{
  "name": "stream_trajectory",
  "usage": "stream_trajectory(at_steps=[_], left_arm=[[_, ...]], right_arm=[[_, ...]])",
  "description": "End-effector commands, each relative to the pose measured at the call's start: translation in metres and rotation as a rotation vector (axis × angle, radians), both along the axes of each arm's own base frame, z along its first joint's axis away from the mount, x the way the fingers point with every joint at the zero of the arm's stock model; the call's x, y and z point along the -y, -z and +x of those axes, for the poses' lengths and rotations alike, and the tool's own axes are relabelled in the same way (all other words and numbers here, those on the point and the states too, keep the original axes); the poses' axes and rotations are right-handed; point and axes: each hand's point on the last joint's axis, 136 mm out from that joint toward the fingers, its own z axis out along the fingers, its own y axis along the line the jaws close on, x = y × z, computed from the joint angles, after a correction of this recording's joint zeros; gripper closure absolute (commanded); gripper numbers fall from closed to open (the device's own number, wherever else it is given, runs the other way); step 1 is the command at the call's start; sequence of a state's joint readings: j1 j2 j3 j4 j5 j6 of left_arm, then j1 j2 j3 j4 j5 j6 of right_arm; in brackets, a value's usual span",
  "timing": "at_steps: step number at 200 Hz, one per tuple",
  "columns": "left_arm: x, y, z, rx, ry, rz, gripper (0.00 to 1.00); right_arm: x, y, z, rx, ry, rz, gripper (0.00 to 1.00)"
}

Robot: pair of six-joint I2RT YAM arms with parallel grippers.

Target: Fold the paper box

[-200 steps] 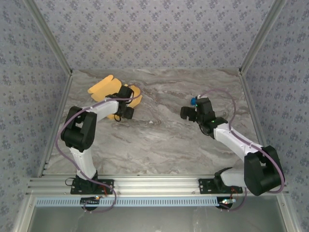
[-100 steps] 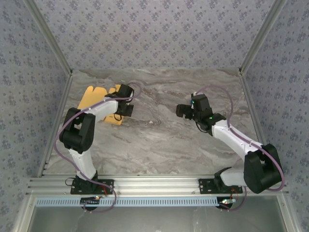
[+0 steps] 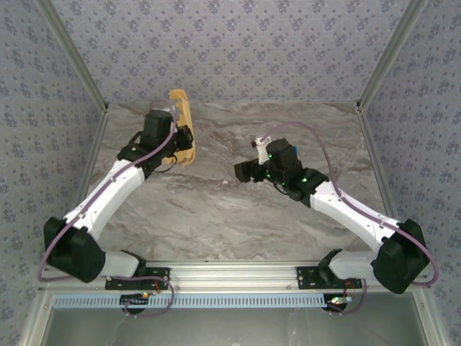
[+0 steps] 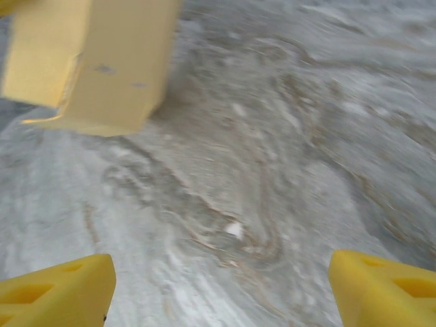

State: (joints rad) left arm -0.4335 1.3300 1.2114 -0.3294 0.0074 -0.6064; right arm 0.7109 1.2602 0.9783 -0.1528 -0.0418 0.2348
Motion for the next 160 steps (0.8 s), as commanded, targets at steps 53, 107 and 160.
stream_trajectory(at_steps=[53, 107, 160], left_arm=[[-0.029, -0.067, -0.026, 0.010, -0.417, -0.305, 1.00], [-0.037, -0.081, -0.041, -0.058, -0.584, -0.490, 1.00], [-0.025, -0.088, -0.043, -0.114, -0.584, -0.580, 1.00]], right_arm=[[-0.059, -0.052, -0.016, 0.248, -0.214, -0.039, 0.14], [-0.106, -0.065, -0.020, 0.391, -0.245, 0.007, 0.06], [-0.138, -0.075, 0.001, 0.498, -0.198, -0.018, 0.02]])
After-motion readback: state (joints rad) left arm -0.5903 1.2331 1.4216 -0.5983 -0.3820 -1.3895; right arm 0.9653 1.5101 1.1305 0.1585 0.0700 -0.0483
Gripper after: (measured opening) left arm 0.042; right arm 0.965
